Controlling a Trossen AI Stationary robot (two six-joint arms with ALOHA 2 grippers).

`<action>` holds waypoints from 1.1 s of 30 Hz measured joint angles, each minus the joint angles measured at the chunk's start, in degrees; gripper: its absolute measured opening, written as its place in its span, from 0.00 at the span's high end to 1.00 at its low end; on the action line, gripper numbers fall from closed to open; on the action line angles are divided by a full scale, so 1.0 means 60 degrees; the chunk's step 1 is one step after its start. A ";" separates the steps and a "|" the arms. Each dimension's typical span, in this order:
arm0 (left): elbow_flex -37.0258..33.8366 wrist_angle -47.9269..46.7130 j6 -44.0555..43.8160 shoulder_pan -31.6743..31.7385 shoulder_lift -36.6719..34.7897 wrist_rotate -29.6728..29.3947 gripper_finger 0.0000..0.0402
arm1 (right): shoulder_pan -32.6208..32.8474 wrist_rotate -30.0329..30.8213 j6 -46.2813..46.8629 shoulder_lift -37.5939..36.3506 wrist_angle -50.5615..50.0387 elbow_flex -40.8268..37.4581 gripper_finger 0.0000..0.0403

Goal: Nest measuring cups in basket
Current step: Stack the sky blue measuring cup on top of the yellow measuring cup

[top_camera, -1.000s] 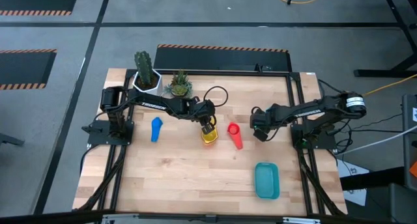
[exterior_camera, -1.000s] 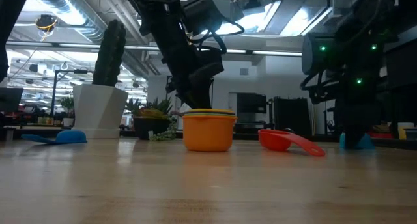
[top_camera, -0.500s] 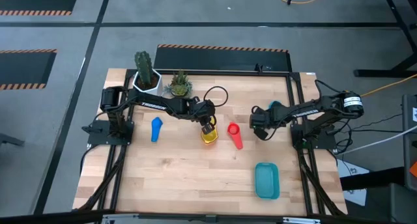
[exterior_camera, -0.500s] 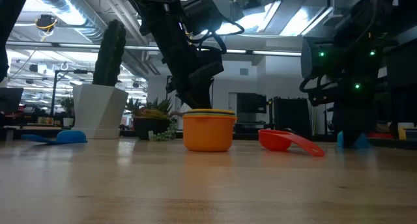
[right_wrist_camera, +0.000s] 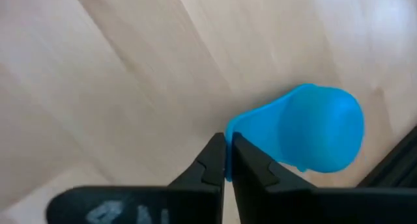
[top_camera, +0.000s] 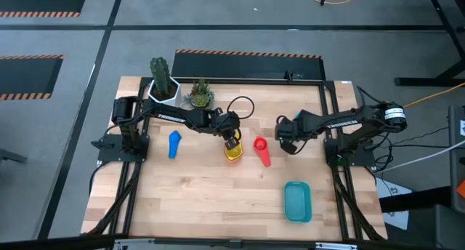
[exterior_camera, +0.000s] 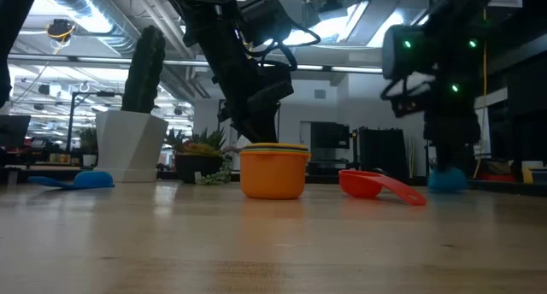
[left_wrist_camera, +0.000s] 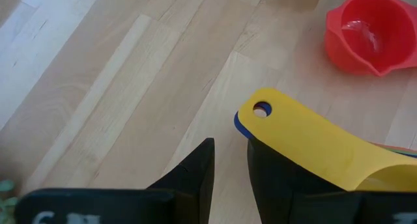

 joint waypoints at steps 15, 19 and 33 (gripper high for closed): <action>0.0000 -0.0392 0.0003 -0.0060 -0.1505 -0.0007 0.79 | 0.0000 -0.0602 -0.2198 -0.0011 -0.0998 0.3882 0.96; 0.0000 -0.0896 0.0007 -0.0231 -0.2341 -0.0011 0.79 | 0.0000 -0.1214 -0.2676 -0.0011 -0.0861 0.4837 0.96; 0.0004 -0.3091 -0.0336 -0.1495 -0.4790 -0.0778 0.79 | -0.1029 -0.9178 -0.3528 0.0027 0.2149 0.5698 0.96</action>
